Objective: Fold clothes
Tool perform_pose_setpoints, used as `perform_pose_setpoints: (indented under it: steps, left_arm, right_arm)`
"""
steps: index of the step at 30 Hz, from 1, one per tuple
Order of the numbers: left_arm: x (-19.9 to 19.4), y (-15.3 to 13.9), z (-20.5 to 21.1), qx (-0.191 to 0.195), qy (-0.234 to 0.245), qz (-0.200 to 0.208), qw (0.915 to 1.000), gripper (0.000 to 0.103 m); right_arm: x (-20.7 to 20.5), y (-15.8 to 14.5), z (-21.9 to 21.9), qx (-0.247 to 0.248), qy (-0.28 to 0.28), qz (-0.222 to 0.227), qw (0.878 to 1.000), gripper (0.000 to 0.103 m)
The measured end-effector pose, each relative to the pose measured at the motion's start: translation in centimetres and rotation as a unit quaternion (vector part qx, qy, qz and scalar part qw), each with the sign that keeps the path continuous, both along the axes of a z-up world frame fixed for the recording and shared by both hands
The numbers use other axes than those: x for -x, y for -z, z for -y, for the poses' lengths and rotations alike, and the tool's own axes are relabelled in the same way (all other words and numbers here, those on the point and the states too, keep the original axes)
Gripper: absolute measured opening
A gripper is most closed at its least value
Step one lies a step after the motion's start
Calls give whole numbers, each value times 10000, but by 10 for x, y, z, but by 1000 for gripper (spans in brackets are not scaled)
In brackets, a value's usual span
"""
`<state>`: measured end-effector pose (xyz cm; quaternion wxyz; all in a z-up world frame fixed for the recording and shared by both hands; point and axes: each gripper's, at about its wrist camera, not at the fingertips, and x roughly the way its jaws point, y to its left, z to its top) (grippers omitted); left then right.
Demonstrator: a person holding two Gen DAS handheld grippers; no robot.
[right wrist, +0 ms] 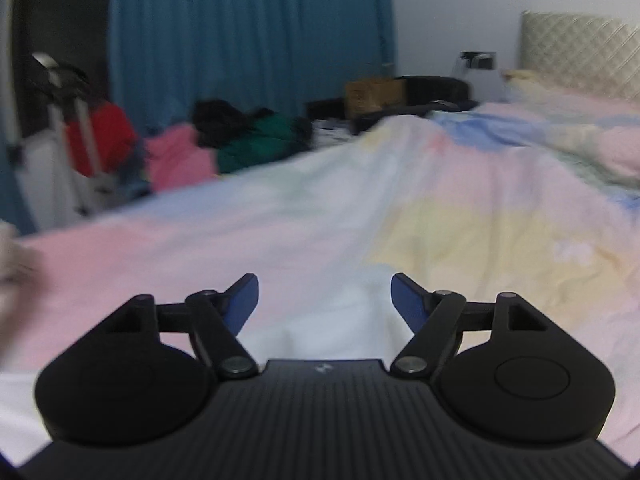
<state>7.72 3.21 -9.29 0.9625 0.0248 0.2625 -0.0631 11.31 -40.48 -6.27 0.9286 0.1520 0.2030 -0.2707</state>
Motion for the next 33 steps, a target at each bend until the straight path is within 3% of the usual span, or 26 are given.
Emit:
perform_pose_setpoints:
  steps: [4,9,15,19,23,29,31,33]
  left_arm:
    - [4,3,1,-124,32,11,9999,90]
    - [13,6,1,-333,150,71,9993,94]
    - [-13,-1,21,-532,315,100,9980,100]
    - [-61,-7,72,-850,466,324,9948,101]
    - [-134,-7,128,-1306,591,614,9878,102]
    - [-261,3,191,-2110,132,811,9740,103]
    - [-304,10,201,-2461,-227,620,9670,103]
    - [-325,7,196,-2375,-308,542,9694,100]
  right_arm:
    - [14,-31,-43,-512,-354,191,9979,75]
    - [48,-36,-102,-1268,-948,430,9865,75]
    - [55,-29,-129,-1046,-1108,210,9881,75]
    - [50,-17,-116,-870,-661,216,9938,75]
    - [41,2,-85,-1304,-311,138,9909,75]
    - [21,30,-63,-1583,-9,76,9874,75]
    - [10,40,-61,-1485,4,17,9889,75]
    - [0,49,-61,-1357,-17,-96,9907,75]
